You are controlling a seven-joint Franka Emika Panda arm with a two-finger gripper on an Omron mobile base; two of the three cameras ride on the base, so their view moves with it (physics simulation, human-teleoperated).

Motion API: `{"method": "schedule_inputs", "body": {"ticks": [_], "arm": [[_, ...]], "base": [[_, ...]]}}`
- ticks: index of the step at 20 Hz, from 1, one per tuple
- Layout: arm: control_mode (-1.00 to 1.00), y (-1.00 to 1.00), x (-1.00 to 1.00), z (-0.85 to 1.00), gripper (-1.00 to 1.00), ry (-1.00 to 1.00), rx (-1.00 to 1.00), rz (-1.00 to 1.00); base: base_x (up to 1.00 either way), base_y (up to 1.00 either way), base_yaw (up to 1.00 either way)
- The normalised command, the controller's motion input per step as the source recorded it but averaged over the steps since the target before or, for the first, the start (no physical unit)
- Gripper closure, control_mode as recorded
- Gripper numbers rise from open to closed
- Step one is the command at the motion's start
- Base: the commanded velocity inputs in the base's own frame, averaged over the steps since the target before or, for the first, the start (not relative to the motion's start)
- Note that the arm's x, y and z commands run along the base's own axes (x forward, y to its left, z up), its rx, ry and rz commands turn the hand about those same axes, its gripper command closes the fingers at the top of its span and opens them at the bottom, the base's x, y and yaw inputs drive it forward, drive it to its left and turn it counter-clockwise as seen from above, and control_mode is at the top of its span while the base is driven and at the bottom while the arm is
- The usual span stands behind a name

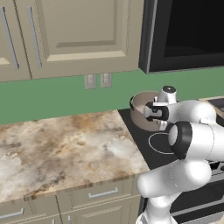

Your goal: Turn on the sink faucet. Then move the tomato from the counter to the sink. Turn off the sink. Move the vegetable from the sink to the pot next to the stove. Finally move the pot to the rear left burner.

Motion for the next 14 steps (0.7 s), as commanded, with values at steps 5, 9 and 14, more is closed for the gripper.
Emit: {"method": "schedule_inputs", "body": {"ticks": [5, 9, 14], "arm": [[-1.0, 0.0, 0.09, -0.04, 1.0, 0.0, 0.0, 0.02], [-1.0, 0.0, 0.1, -0.03, 1.0, 0.0, 0.0, 0.0], [-1.0, 0.0, 0.17, -0.05, 1.0, 0.0, 0.0, 0.0]], "base": [[0.0, 0.0, 0.0], [0.0, 0.0, 0.0], [0.0, 0.0, 0.0]]}}
